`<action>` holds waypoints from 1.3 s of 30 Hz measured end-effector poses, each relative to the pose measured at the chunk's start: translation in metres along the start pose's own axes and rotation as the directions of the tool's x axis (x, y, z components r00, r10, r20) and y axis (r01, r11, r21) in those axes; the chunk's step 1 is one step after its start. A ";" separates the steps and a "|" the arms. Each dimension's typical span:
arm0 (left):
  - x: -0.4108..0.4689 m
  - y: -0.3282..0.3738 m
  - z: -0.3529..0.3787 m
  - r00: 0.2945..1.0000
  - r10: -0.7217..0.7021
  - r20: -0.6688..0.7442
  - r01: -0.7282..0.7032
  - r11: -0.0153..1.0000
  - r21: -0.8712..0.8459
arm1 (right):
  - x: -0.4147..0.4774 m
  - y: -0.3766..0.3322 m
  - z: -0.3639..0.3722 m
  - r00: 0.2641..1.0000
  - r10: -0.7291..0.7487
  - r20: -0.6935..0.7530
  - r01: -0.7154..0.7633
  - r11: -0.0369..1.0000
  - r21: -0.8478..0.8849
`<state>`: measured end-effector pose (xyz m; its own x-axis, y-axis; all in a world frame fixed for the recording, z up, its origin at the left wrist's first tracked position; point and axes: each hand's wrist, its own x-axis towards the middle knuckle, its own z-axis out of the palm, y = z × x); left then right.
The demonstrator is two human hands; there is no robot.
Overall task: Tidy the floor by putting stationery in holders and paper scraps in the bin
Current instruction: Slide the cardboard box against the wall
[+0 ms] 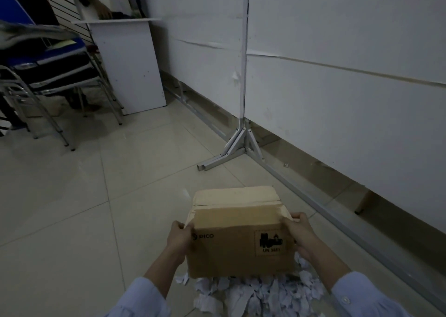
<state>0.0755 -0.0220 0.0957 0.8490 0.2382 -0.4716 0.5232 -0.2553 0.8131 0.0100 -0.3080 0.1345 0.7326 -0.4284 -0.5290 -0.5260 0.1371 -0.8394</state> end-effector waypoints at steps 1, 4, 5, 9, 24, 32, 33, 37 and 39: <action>-0.002 0.001 -0.004 1.000 -0.002 -0.006 0.002 1.000 -0.001 | -0.002 -0.002 0.003 1.000 -0.011 -0.005 0.011 1.000 0.013; -0.011 0.008 -0.014 1.000 0.004 -0.015 -0.004 1.000 -0.016 | -0.010 -0.007 0.010 0.999 -0.046 -0.025 0.046 0.999 0.028; -0.014 0.012 -0.017 1.000 0.014 -0.025 -0.014 1.000 -0.019 | -0.013 -0.009 0.011 0.998 -0.056 -0.031 0.057 0.998 0.032; -0.027 0.029 -0.030 0.996 0.066 -0.057 -0.067 0.998 -0.015 | -0.028 -0.019 0.013 0.995 -0.074 -0.067 0.078 0.995 0.065; -0.092 0.080 -0.072 0.993 0.099 -0.064 -0.098 0.995 0.016 | -0.100 -0.068 0.001 0.989 -0.130 -0.065 0.134 0.988 0.073; -0.107 0.094 -0.075 0.997 0.071 0.015 -0.071 0.997 0.040 | -0.122 -0.079 -0.013 0.996 -0.074 -0.051 0.075 0.997 0.018; -0.107 0.094 -0.076 0.997 0.071 0.027 -0.072 0.997 0.034 | -0.124 -0.079 -0.013 0.996 -0.071 -0.056 0.071 0.997 0.008; -0.108 0.099 -0.094 0.993 0.103 0.058 -0.104 0.994 0.026 | -0.142 -0.079 -0.001 0.994 -0.078 -0.075 0.080 0.997 0.017; -0.109 0.102 -0.107 0.988 0.133 0.073 -0.135 0.991 0.020 | -0.153 -0.080 0.008 0.993 -0.094 -0.077 0.095 0.995 0.014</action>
<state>0.0285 0.0261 0.2665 0.9141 0.1332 -0.3829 0.4054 -0.3041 0.8621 -0.0570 -0.2461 0.2816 0.7435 -0.5064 -0.4368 -0.4480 0.1078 -0.8875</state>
